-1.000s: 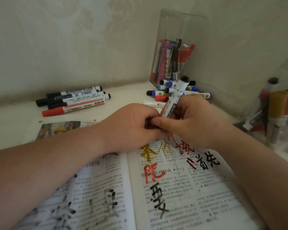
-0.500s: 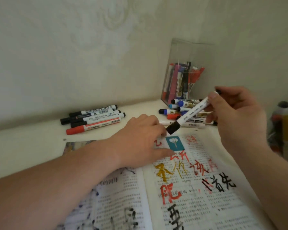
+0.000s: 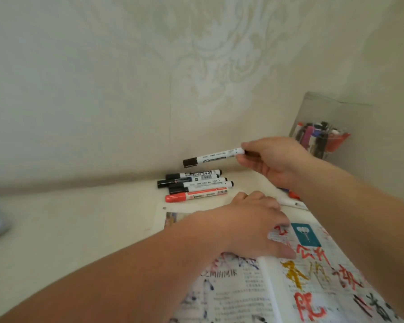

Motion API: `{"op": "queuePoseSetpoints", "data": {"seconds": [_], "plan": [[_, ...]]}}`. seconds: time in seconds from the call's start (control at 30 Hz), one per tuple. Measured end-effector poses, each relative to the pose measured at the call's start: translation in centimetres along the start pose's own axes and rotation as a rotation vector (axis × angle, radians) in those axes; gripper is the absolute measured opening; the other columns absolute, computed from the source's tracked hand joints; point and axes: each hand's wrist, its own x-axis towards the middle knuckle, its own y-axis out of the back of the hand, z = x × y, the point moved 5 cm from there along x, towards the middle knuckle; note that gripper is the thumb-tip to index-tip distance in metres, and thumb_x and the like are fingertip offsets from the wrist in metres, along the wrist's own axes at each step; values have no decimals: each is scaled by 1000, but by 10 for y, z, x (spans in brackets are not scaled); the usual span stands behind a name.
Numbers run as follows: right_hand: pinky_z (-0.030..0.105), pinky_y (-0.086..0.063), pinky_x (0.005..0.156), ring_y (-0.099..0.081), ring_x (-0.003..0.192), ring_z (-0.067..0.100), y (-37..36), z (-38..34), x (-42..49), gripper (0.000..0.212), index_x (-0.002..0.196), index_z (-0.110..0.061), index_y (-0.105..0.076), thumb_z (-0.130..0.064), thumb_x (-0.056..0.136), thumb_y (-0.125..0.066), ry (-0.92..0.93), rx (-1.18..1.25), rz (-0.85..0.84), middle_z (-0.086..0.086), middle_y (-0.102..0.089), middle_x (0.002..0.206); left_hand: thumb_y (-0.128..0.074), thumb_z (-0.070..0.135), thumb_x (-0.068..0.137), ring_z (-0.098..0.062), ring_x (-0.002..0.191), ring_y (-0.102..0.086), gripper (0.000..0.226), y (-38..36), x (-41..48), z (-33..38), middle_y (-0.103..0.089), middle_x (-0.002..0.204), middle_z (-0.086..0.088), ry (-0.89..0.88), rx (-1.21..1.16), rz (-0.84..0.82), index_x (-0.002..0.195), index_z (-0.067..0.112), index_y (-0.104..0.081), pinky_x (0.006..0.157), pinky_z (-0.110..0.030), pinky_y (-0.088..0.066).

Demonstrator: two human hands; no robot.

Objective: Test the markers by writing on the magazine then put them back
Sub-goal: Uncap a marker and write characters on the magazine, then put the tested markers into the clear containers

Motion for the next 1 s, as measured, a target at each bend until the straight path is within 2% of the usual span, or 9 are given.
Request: {"op": "queuePoseSetpoints", "data": {"seconds": [0.1, 0.17, 0.23, 0.3, 0.37, 0.43, 0.57, 0.83, 1.0], "plan": [[30, -64, 61, -71, 70, 27, -19, 5, 9, 2, 95, 9, -64, 8, 93, -63, -56, -94, -75, 23, -67, 88, -58, 63, 92, -15, 142, -16, 64, 0, -1, -2, -30, 159, 4, 5, -38, 24, 146, 31, -49, 117, -42, -11], [32, -64, 65, -73, 75, 28, -9, 0, 13, 12, 105, 5, -66, 7, 93, -64, 22, -251, -30, 21, -69, 96, -58, 64, 91, -14, 141, -17, 64, 1, -1, -3, -31, 158, 6, 10, -52, 21, 146, 33, -48, 116, -40, -11], [35, -64, 77, -75, 78, 21, 14, -15, 11, 16, 110, -6, -69, -2, 94, -66, 208, -631, 94, 10, -74, 96, -57, 65, 91, -15, 140, -19, 64, 1, -1, -5, -33, 156, 7, 3, -39, 11, 146, 33, -48, 116, -39, -13], [30, -56, 83, -70, 83, 16, 40, -33, -1, 13, 104, -18, -72, -12, 94, -66, 380, -1081, 168, -2, -72, 92, -57, 66, 91, -14, 139, -21, 63, 1, 0, -6, -35, 154, 8, -4, -40, 4, 145, 34, -49, 116, -39, -14], [25, -46, 81, -62, 85, 15, 64, -38, -15, 15, 99, -22, -74, -13, 92, -65, 406, -1457, 147, -6, -66, 90, -56, 69, 90, -13, 140, -22, 63, 0, 1, -7, -36, 153, 10, -3, -39, 5, 143, 36, -50, 117, -39, -14], [27, -47, 79, -59, 83, 16, 89, -32, -27, 18, 99, -21, -76, -9, 90, -66, 301, -1661, 86, -5, -67, 92, -55, 72, 88, -10, 140, -22, 65, -1, 2, -7, -37, 151, 12, 0, -26, 11, 142, 37, -50, 117, -38, -15], [31, -53, 83, -61, 94, 20, 108, -12, -44, 21, 107, -24, -72, -10, 92, -64, 127, -1810, -29, 1, -67, 107, -57, 72, 86, -6, 139, -23, 63, 1, 5, -4, -38, 148, 16, 23, -32, 25, 140, 39, -52, 119, -38, -16], [40, -58, 86, -61, 91, 19, 107, 12, -42, 33, 111, -30, -70, -7, 90, -59, 163, -1865, -126, -1, -63, 107, -56, 78, 81, -1, 135, -25, 65, -1, 7, -5, -39, 146, 21, 37, -19, 42, 135, 42, -54, 119, -36, -20], [33, -56, 72, -59, 82, 15, 108, 14, -33, 12, 91, -29, -61, -24, 85, -70, 221, -1867, -53, -5, -59, 97, -57, 78, 79, 0, 134, -27, 64, -1, 8, -4, -41, 143, 21, 27, -4, 76, 132, 42, -56, 118, -34, -22]]}}
